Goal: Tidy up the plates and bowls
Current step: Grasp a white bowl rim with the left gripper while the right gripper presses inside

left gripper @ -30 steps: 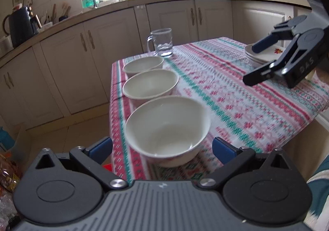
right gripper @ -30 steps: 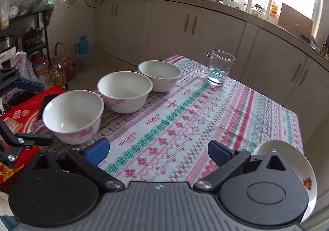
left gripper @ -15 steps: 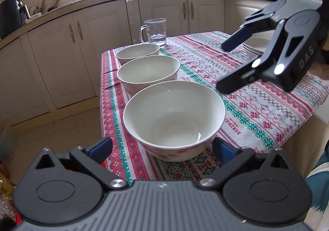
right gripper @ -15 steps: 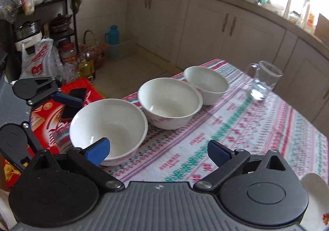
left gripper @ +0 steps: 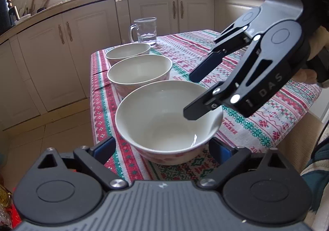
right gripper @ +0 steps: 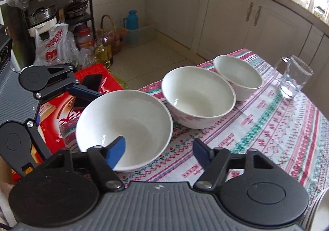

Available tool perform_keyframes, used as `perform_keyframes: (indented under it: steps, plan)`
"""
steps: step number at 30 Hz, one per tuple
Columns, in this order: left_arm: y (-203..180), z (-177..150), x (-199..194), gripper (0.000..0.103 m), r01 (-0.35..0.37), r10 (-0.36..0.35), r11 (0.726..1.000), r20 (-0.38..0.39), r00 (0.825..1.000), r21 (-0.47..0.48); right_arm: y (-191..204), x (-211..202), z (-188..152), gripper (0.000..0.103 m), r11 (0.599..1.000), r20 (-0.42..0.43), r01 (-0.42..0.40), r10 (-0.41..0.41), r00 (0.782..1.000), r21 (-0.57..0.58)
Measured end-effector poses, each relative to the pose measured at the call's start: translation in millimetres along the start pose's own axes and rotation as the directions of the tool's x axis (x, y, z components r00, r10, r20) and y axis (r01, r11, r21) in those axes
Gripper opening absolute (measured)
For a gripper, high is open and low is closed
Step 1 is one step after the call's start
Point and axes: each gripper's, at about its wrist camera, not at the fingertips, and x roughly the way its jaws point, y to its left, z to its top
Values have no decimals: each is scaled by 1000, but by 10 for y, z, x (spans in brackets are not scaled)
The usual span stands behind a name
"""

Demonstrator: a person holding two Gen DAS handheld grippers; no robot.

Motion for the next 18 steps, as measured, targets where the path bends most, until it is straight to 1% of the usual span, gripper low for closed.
perform_keyframes:
  steps: [4,8,15,18]
  plan:
    - [-16,8,-1,90,16,-16,1000,4,1000,11,6,35,0,65,1000,-6,-18,18,1000,0]
    - [-26,20,2,88,26,-26,1000,5,1000,12,4,60,-1,60,999,-11,-44,44,999,9]
    - [-19,32,2,88,25,-25,1000,0,1000,14,22,55,3,60,997,-4,-80,80,997,13]
    - [-30,42,11,88,21,-21,1000,-3,1000,21,32,49,7,60,997,-3,-80,80,997,9]
